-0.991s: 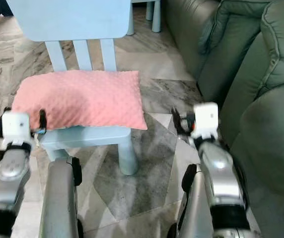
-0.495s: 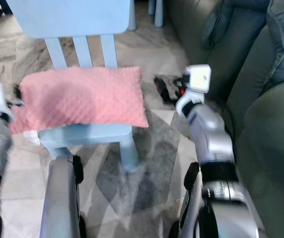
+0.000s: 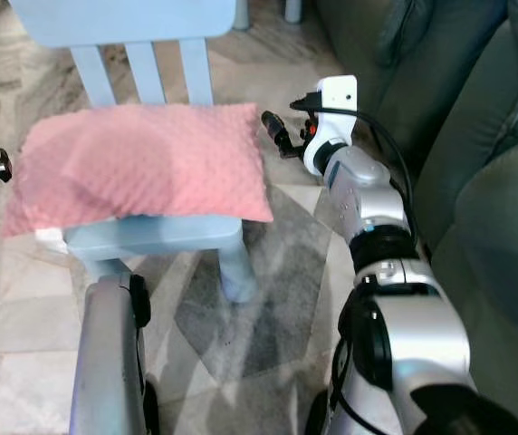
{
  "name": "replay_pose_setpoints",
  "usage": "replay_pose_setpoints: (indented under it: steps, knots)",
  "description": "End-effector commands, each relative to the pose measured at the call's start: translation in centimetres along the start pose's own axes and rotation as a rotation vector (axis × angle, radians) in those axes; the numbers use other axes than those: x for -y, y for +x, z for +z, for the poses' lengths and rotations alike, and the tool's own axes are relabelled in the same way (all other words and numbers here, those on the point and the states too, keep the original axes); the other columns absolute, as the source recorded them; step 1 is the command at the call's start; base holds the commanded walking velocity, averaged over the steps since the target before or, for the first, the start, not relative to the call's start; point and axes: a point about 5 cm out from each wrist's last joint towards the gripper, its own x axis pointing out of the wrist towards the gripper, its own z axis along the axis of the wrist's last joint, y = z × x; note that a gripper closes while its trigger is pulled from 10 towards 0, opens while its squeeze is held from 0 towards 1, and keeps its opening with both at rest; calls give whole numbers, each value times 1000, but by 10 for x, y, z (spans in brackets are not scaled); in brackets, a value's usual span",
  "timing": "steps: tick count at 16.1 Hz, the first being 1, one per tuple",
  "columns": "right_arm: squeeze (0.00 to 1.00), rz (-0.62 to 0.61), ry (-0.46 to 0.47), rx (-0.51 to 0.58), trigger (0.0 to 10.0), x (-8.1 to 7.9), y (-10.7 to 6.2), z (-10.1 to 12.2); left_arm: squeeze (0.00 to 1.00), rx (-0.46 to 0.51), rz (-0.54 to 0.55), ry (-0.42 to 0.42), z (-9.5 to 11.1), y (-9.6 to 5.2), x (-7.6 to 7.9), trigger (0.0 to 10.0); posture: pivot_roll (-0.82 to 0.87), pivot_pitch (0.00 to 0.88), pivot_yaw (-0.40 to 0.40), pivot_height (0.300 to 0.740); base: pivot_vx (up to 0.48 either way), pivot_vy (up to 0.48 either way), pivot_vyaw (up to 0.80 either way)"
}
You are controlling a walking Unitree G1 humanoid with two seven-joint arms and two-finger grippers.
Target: Move the pillow to the sofa
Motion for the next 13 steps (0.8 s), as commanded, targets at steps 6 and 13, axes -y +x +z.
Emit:
replay_pose_setpoints:
  steps: [6, 13]
  knots:
    - [0, 35, 104, 0, 10000, -9, 11, 12, 0, -10, 55, -124, 23, 7, -20, 10000, 79, 260, 25, 311, 0, 0, 0]
    - [0, 143, 190, 3, 10000, -37, 23, 18, 0, -75, -36, -248, 27, 9, -2, 10000, 101, 285, 7, 311, 0, 0, 0]
